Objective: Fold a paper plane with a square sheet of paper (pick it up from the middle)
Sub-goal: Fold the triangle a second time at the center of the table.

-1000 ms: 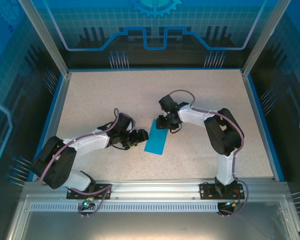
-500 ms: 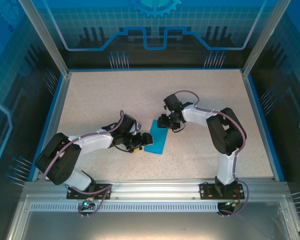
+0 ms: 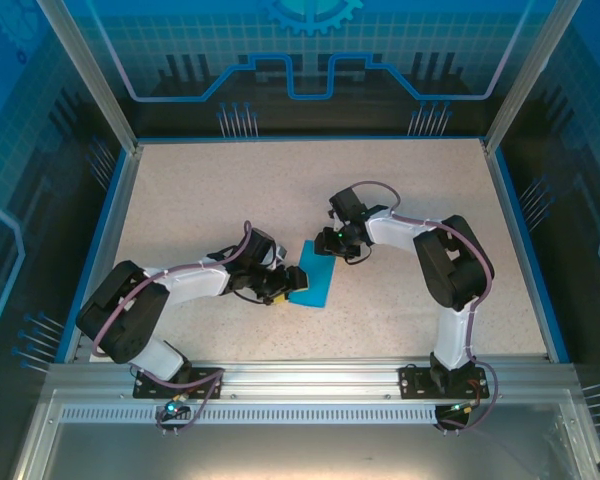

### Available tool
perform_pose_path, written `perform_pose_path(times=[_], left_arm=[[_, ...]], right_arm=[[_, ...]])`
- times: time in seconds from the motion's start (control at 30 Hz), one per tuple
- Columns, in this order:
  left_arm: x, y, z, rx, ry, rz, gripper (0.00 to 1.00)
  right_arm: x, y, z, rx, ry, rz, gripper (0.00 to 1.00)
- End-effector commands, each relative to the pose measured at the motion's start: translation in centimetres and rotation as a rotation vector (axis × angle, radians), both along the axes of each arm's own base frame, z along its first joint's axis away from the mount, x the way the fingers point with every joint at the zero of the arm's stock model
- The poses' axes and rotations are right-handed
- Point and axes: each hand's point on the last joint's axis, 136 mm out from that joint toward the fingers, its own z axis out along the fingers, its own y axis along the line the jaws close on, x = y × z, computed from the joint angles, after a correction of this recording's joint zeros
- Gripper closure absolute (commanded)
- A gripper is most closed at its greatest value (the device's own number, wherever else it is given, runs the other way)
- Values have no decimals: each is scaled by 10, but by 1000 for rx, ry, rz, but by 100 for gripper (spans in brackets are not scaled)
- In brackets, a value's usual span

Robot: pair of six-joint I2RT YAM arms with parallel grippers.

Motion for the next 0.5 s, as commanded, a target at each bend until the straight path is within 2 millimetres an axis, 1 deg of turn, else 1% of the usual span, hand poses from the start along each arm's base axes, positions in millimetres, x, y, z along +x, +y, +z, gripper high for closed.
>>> perform_pose_path(times=[0.0,0.17,0.3,0.4,0.47], left_arm=[[6,-14,13,-64,-17,-23,34],[10,-17,14,-74,-30,-15,37],[12,-16,6,-53,-15,-4,46],[13,-15,3,-48,-13,3,54],[13,-14,2,-39,-13,4,59]], right_arm=[[-18,-19,-39,-73,95,-21,53],[-18,-18,-38,-62,93,-17,53],[-17,-13,-32,-25,80,-6,53],[-13,-6,-16,26,42,14,53],[-9,2,5,87,-1,43,54]])
